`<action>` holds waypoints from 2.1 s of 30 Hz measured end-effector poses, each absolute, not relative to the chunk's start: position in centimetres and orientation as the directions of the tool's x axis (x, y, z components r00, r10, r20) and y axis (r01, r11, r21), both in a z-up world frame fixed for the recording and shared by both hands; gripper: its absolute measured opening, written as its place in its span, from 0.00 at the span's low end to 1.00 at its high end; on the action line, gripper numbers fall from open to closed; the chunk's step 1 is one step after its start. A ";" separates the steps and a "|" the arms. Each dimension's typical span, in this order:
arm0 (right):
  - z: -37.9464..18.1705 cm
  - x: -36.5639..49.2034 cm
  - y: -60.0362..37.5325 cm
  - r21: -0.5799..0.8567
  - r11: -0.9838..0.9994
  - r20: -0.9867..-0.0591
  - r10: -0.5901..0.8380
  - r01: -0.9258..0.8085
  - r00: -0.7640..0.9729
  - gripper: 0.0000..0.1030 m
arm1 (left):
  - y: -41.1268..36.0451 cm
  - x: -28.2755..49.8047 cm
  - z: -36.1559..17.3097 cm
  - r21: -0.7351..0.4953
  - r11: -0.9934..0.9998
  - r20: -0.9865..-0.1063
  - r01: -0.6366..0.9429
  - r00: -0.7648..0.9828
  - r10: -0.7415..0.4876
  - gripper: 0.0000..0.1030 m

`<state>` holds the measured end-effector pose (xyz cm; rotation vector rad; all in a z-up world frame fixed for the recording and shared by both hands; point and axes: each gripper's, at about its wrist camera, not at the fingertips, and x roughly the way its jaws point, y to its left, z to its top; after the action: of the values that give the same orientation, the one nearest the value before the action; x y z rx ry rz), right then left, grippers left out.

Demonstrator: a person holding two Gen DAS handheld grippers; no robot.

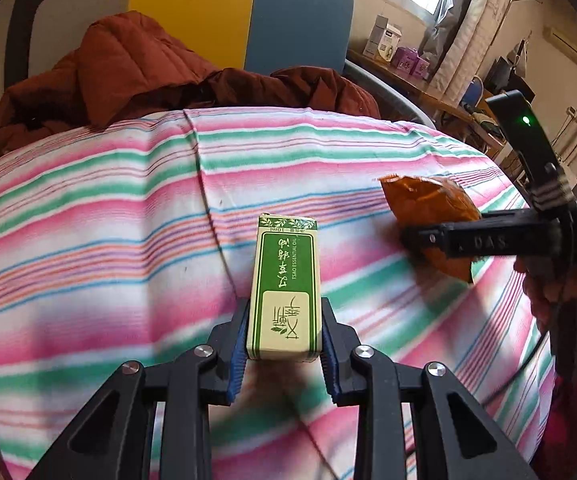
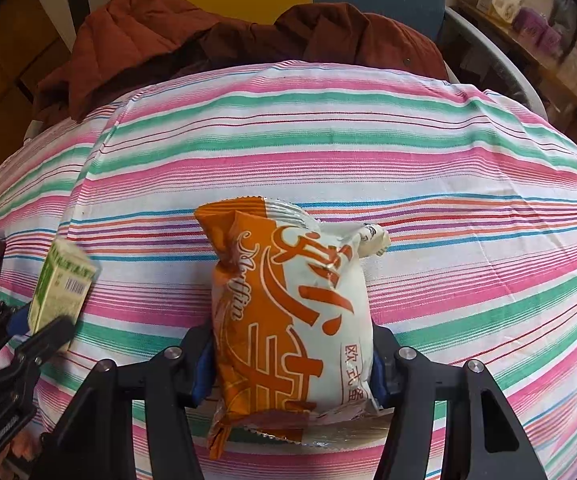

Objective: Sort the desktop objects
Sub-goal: 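Carry the snack bag and green box over the gold tray and release both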

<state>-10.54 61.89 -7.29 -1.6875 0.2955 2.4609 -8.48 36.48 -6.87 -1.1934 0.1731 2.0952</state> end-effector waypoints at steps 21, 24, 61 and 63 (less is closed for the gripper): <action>-6.3 -5.8 55.0 0.118 -0.966 -0.961 -0.052 -0.231 -0.273 0.55 | 25.6 -2.4 -6.9 -0.344 -0.760 -0.769 -0.551 -0.300 0.565 0.29; -6.0 -4.8 52.7 0.147 -0.968 -0.956 -0.086 -0.204 -0.281 0.55 | 23.7 -0.9 -5.9 -0.348 -0.745 -0.746 -0.569 -0.313 0.588 0.29; 0.6 -11.5 15.4 0.326 -0.921 -0.840 -0.385 0.213 -0.382 0.60 | -4.1 -1.8 -1.8 -0.346 -0.930 -0.703 -0.123 -0.623 0.344 0.56; 1.1 -10.7 16.1 0.339 -0.914 -0.820 -0.403 0.224 -0.406 0.57 | -4.9 -1.2 -1.5 -0.371 -0.921 -0.663 -0.116 -0.662 0.350 0.56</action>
<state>-10.73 16.08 1.08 -1.8336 0.3143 2.9882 -1.25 -4.89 -1.54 -1.1342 -0.4368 2.6129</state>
